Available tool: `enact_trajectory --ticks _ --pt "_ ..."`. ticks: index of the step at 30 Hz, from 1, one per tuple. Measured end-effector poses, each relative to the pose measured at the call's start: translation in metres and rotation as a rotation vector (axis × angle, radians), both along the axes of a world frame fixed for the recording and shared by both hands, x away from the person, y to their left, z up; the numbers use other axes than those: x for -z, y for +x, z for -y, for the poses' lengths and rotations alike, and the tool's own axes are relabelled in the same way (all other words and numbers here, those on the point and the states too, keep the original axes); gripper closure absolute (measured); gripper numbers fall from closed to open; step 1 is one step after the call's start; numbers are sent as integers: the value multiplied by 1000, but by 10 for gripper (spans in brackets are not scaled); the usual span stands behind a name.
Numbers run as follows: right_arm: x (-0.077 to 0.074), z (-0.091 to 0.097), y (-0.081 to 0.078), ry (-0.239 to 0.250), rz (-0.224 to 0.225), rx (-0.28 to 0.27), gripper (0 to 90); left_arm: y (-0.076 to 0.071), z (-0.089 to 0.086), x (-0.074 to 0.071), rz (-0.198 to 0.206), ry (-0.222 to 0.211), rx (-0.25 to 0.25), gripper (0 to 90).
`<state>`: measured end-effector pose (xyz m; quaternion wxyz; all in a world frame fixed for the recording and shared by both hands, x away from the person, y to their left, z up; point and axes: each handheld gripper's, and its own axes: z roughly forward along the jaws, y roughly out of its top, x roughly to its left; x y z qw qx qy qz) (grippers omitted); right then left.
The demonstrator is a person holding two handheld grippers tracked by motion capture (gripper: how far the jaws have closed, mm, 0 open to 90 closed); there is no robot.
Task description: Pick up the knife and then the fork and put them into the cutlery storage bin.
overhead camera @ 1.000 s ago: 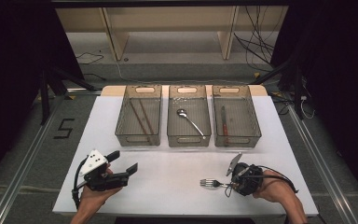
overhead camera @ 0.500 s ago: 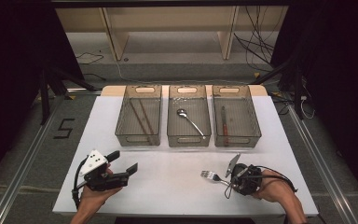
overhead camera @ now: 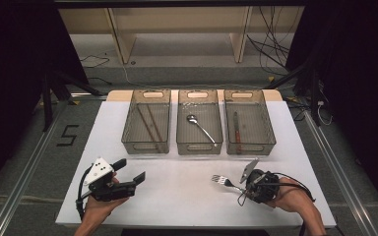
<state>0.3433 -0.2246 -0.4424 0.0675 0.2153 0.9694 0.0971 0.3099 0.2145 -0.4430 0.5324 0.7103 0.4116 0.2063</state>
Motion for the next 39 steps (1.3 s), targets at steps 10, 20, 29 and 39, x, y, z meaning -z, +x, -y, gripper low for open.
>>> enact_trajectory --ticks 10,20,29,39 --pt "-19 10 6 150 49 110 776 0 0 0 -1 -6 -6 138" --pt "-38 14 21 261 92 194 776 0 0 0 -1 -9 -8 137" --pt "-55 17 46 357 154 294 776 0 -1 1 0 -9 -11 137" --pt "-80 15 82 437 207 406 776 0 -1 0 -2 -11 -10 137"
